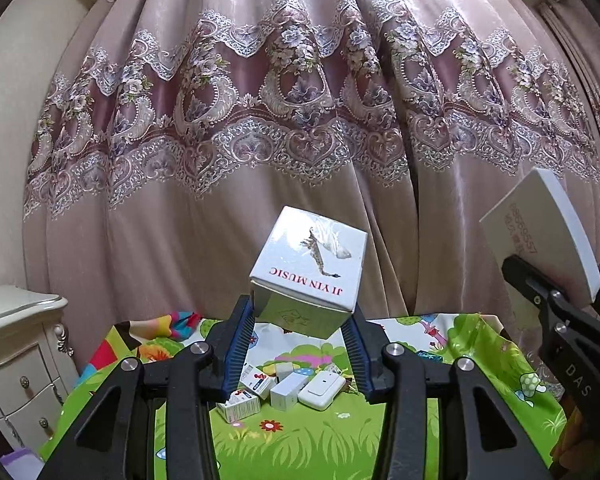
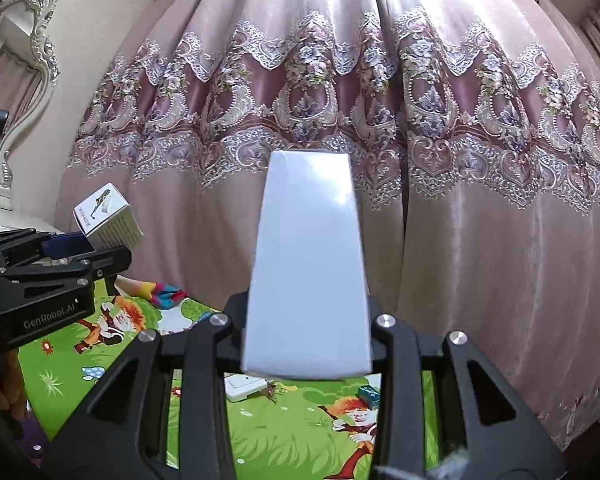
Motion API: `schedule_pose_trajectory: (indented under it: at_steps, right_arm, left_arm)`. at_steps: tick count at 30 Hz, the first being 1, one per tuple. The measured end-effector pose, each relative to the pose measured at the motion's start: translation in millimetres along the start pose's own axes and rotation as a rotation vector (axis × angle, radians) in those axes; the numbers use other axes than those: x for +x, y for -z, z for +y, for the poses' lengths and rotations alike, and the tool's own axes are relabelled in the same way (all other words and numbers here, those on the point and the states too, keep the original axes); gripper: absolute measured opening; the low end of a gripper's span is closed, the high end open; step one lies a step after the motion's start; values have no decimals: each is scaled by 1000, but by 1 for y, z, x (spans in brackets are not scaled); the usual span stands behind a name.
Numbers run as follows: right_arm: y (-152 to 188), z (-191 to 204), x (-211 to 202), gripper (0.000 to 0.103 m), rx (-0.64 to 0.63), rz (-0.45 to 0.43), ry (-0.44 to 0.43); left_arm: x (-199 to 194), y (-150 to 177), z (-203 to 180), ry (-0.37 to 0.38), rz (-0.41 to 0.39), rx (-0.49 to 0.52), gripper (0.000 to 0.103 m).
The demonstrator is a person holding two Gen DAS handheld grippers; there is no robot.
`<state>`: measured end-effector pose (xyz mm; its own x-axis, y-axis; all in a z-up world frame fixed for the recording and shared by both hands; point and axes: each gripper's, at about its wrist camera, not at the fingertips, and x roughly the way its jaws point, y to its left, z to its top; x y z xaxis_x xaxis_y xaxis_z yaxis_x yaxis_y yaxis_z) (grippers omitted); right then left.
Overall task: Organize rigid objects
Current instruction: 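Carry both white boxes up and over to the storage box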
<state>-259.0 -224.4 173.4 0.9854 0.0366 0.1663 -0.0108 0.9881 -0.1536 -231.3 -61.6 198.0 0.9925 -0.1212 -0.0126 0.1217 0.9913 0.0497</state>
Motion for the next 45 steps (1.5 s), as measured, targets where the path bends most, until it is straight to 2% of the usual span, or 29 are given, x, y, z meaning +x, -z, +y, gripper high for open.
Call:
schedule_pose_trajectory:
  at_steps: [4,9,18,28,30,37,45]
  right_arm:
    - [-3,6,1,38,1,12,-27]
    - [-4,14,-2,39,-1,26,-68]
    - [-12,38,-6,39,-17,27,-163]
    - [-25,94,-13,39,-76,45,-387]
    - [-26,106,-11,39,-87,72,-448]
    - [-21,163,10,39,-151,268,-689]
    - [-5,222,15,39,-228,396,-853]
  left_arm:
    - [-6,5,1,0,18,1,45]
    - [-11,15,12,-4,77,-11,45]
    - [-40,25,46,-67,111,-35,46]
    - [-68,40,103,-182,177,-97,46]
    - [-71,45,115,-204,215,-110,46]
    - [-87,78,169,-306,374,-214,46]
    - [-117,112,221,-419,458,-303,46]
